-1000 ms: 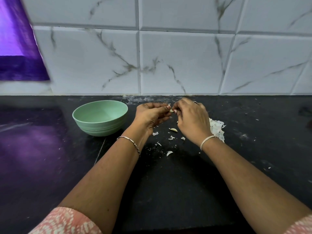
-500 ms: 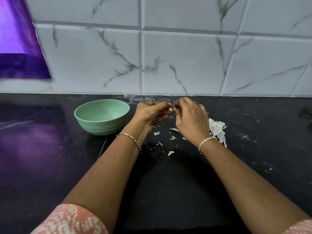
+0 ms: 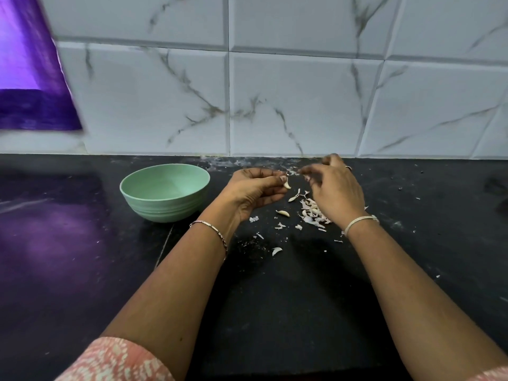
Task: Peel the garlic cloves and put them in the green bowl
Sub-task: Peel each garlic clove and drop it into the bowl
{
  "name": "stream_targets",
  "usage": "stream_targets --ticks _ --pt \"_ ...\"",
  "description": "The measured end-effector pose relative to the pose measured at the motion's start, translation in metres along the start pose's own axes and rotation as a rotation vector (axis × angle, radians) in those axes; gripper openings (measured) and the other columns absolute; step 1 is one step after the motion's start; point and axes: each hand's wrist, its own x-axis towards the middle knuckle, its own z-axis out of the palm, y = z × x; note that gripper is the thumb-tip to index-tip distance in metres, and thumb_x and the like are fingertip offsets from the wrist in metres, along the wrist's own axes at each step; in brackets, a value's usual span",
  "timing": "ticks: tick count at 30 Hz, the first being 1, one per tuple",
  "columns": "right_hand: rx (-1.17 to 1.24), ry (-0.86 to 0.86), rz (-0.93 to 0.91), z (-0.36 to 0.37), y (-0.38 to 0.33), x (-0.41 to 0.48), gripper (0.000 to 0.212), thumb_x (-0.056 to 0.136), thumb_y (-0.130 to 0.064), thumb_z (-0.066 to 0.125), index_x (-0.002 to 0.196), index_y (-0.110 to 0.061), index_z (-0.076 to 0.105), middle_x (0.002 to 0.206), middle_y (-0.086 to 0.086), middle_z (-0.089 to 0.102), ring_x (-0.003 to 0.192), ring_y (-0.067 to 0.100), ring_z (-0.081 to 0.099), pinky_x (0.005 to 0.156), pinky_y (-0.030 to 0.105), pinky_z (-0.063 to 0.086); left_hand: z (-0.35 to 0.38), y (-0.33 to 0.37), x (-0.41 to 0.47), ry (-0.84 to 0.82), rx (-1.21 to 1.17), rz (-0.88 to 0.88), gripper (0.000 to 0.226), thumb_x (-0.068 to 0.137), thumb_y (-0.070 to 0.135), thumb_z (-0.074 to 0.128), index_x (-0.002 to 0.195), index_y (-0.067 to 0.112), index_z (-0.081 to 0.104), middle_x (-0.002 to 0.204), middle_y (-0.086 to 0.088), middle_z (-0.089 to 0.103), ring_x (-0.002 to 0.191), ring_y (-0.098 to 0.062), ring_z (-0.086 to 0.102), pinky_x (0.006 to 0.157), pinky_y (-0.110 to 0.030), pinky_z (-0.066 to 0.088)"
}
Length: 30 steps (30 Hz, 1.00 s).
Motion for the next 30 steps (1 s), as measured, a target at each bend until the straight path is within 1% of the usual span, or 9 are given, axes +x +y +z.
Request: stream_targets --ticks 3,7,10,13,18,22,24,26,30 --pt "-0.024 -0.072 0.075 -0.008 0.019 0.003 0.021 0.094 -0.017 0.06 0.1 -0.031 0.076 0.117 0.002 0.052 0.107 0.022 0.055 0.088 0.035 0.049 0.0 -0.001 0.0 -0.017 0.006 -0.007 0.01 0.083 0.0 0.071 0.091 0.004 0.068 0.072 -0.007 0.072 0.066 -0.013 0.071 0.073 -0.027 0.059" --pt "-0.04 -0.056 0.106 -0.01 0.025 0.005 0.013 0.082 -0.015 0.074 0.075 -0.026 0.073 0.091 -0.005 0.059 0.089 0.018 0.059 0.076 0.03 0.047 0.0 -0.002 0.001 0.0 0.032 -0.009 0.009 0.085 -0.001 0.069 0.091 0.006 0.067 0.074 -0.008 0.073 0.069 -0.016 0.071 0.077 -0.03 0.059" --pt "-0.037 -0.076 0.134 -0.008 0.026 0.005 0.02 0.076 -0.013 0.077 0.067 -0.023 0.063 0.08 -0.006 0.06 0.081 0.02 0.06 0.068 0.028 0.043 -0.001 -0.002 0.0 0.016 0.049 -0.008 0.011 0.085 -0.002 0.068 0.092 0.006 0.067 0.074 -0.007 0.073 0.07 -0.015 0.071 0.074 -0.028 0.06" --pt "0.011 -0.088 0.1 -0.007 0.028 0.004 0.02 0.077 -0.003 0.069 0.074 -0.019 0.058 0.078 -0.003 0.063 0.078 0.022 0.06 0.068 0.029 0.044 -0.001 0.001 -0.001 0.04 0.071 0.009 0.013 0.085 -0.005 0.066 0.09 0.007 0.065 0.077 -0.007 0.072 0.071 -0.016 0.07 0.073 -0.027 0.059" --pt "0.098 -0.174 -0.022 0.0 0.021 0.003 0.034 0.081 0.011 0.051 0.093 -0.016 0.067 0.094 0.004 0.063 0.088 0.022 0.063 0.083 0.036 0.051 0.002 0.019 -0.008 0.103 0.2 0.122 0.014 0.086 -0.006 0.064 0.087 0.009 0.063 0.076 -0.006 0.067 0.065 -0.013 0.066 0.067 -0.025 0.058" --pt "0.04 -0.242 -0.051 0.006 0.016 0.001 0.023 0.087 -0.004 0.063 0.104 -0.019 0.068 0.104 -0.001 0.062 0.093 0.016 0.059 0.086 0.029 0.045 -0.008 0.041 -0.016 0.22 0.331 0.262 0.016 0.086 -0.006 0.059 0.084 0.01 0.062 0.073 -0.007 0.064 0.061 -0.013 0.064 0.072 -0.028 0.058" --pt "0.037 -0.232 -0.045 0.004 0.015 -0.001 0.02 0.083 -0.015 0.072 0.101 -0.023 0.067 0.097 -0.006 0.064 0.087 0.012 0.058 0.079 0.028 0.045 -0.018 0.051 -0.021 0.279 0.327 0.294 0.018 0.086 -0.008 0.057 0.083 0.009 0.061 0.074 -0.009 0.063 0.061 -0.014 0.065 0.064 -0.023 0.058" --pt "0.035 -0.228 -0.042 0.003 0.014 -0.002 0.021 0.079 -0.017 0.074 0.093 -0.027 0.062 0.091 -0.011 0.061 0.083 0.012 0.057 0.072 0.029 0.044 -0.033 0.058 -0.024 0.355 0.347 0.304 0.018 0.086 -0.008 0.054 0.083 0.009 0.061 0.075 -0.01 0.062 0.062 -0.017 0.066 0.063 -0.024 0.058" --pt "0.091 -0.242 -0.113 0.006 0.004 -0.006 0.018 0.083 -0.009 0.056 0.085 -0.027 0.056 0.092 -0.009 0.057 0.083 0.014 0.052 0.07 0.03 0.04 -0.069 0.063 -0.024 0.513 0.484 0.269 0.013 0.084 -0.003 0.056 0.084 0.008 0.063 0.08 -0.013 0.066 0.07 -0.026 0.07 0.075 -0.037 0.06"
